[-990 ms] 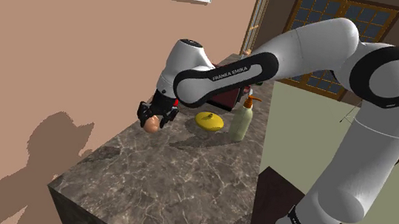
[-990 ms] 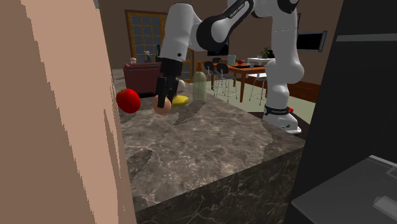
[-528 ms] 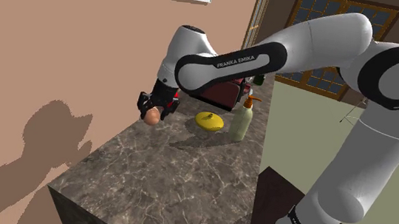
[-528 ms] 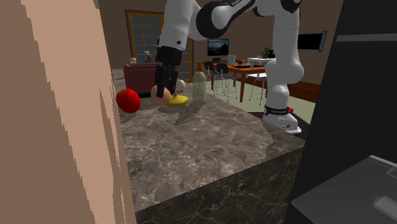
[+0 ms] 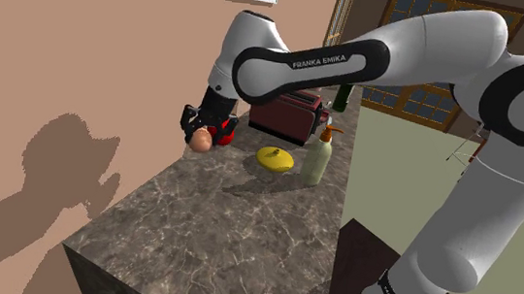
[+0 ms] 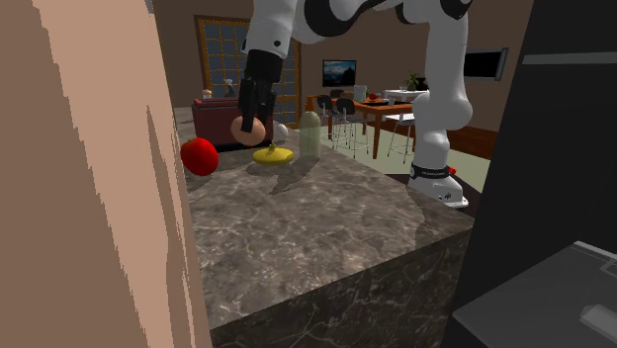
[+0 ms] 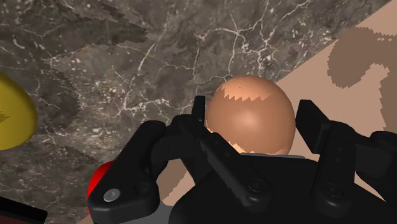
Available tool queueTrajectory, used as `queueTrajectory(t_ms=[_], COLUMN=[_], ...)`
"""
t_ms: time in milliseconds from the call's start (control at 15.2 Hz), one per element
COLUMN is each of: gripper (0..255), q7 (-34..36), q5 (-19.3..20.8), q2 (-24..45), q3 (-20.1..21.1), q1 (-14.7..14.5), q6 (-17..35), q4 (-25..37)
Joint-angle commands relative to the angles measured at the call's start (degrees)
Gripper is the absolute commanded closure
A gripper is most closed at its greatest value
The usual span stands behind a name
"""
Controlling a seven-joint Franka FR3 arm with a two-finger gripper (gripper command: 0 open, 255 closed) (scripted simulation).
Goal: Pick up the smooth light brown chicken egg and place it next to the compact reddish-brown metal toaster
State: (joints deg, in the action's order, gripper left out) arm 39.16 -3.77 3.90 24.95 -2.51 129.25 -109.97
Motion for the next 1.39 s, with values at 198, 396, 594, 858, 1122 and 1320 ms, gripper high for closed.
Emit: queueTrajectory(t_ms=[198, 396, 594, 858, 1122, 1320], gripper=[255, 255, 255, 255, 255, 255], q7=[0.0, 0.0, 0.2, 0.4, 0.6, 0.9], q5=[-0.3, -0.4, -0.4, -0.3, -0.2, 0.0], q2=[-0.8, -1.2, -1.4, -1.5, -1.4, -1.2], q3=[0.0, -0.1, -0.1, -0.1, -0.1, -0.1], q1=[0.1, 0.2, 0.2, 0.2, 0.2, 0.2], q6=[-3.7, -5.9, -8.2, -11.3, -14.3, -16.4], q4=[2.9, 4.9, 6.9, 9.8, 13.0, 15.3])
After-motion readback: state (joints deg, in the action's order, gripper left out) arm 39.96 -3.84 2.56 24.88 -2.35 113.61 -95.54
